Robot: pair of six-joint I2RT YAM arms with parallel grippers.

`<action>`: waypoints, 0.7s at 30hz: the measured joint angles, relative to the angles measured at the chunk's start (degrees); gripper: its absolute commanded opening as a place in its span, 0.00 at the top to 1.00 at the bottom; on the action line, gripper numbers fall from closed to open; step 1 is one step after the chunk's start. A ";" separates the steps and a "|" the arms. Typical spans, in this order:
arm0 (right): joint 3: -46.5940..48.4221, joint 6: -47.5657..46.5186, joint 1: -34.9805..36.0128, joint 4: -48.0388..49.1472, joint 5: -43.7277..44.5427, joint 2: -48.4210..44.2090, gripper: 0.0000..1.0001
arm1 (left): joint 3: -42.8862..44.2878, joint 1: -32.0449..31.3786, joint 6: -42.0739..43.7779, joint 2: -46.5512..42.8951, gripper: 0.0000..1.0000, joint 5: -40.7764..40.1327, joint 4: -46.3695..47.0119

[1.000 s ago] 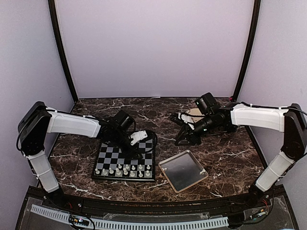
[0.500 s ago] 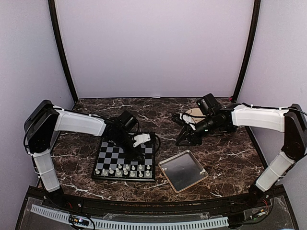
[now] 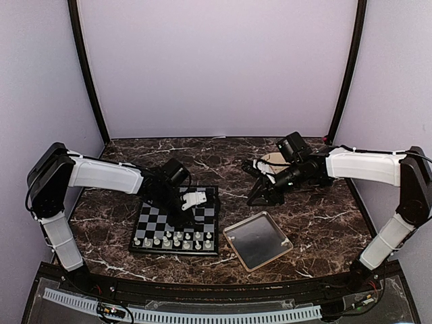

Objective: Set up the chess pieces on the board
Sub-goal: Pick up the pawn from the chessboard.

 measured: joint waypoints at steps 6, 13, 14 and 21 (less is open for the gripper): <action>0.00 0.00 0.00 0.00 -0.20 0.00 0.68 | -0.61 0.00 -0.07 -0.59 0.70 -1.18 0.00; 0.00 0.02 0.00 0.00 -0.61 0.00 0.68 | -0.61 0.00 -0.39 -0.59 0.76 -1.73 0.02; 0.02 0.07 0.00 0.02 -0.68 0.00 0.68 | -0.61 0.00 -0.52 -0.59 0.77 -1.73 0.02; 3.76 4.46 -0.37 -0.50 -0.35 1.36 0.59 | -1.25 0.02 -1.53 -1.40 0.81 -2.97 0.61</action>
